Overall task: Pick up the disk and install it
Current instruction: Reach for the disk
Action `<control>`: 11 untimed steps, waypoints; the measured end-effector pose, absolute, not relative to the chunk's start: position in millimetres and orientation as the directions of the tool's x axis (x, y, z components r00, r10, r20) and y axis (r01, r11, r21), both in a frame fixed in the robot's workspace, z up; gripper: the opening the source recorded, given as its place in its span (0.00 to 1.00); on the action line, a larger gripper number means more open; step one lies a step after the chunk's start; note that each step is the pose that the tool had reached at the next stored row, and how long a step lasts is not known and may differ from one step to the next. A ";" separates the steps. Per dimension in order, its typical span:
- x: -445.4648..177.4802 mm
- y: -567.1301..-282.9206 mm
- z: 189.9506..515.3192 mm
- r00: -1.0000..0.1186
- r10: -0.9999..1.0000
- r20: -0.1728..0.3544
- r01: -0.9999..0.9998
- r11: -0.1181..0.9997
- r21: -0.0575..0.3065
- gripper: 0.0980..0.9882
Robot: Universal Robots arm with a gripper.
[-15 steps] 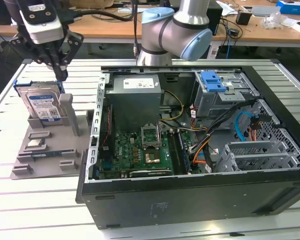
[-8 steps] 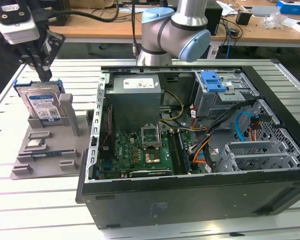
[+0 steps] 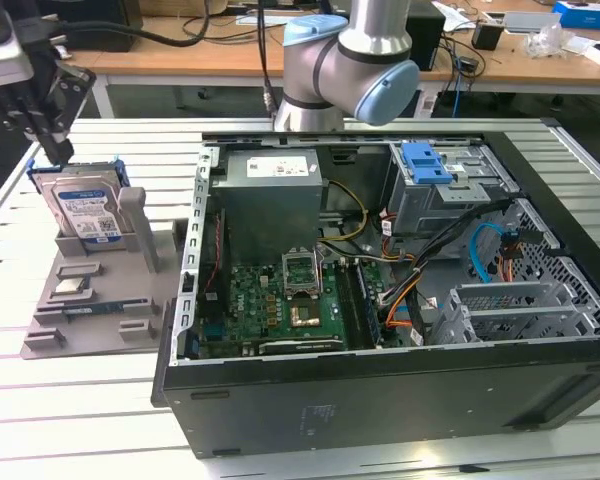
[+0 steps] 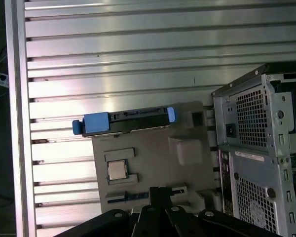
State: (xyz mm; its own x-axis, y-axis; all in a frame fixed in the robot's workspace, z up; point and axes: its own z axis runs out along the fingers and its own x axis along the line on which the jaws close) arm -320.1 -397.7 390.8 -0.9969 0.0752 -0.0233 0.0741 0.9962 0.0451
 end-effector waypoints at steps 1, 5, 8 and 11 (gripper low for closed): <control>-325.6 -397.7 390.6 -0.997 0.075 -0.023 0.074 0.996 0.045 0.01; -340.1 -397.7 390.0 -0.997 0.075 -0.023 0.074 0.996 0.045 0.01; -347.4 -397.1 389.1 -0.997 0.075 -0.023 0.074 0.996 0.045 0.01; -352.1 -394.9 387.7 -0.997 0.075 -0.023 0.074 0.996 0.044 0.01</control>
State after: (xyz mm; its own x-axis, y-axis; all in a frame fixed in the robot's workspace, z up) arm -352.1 -394.9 387.7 -0.9969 0.0753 -0.0234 0.0742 0.9963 0.0444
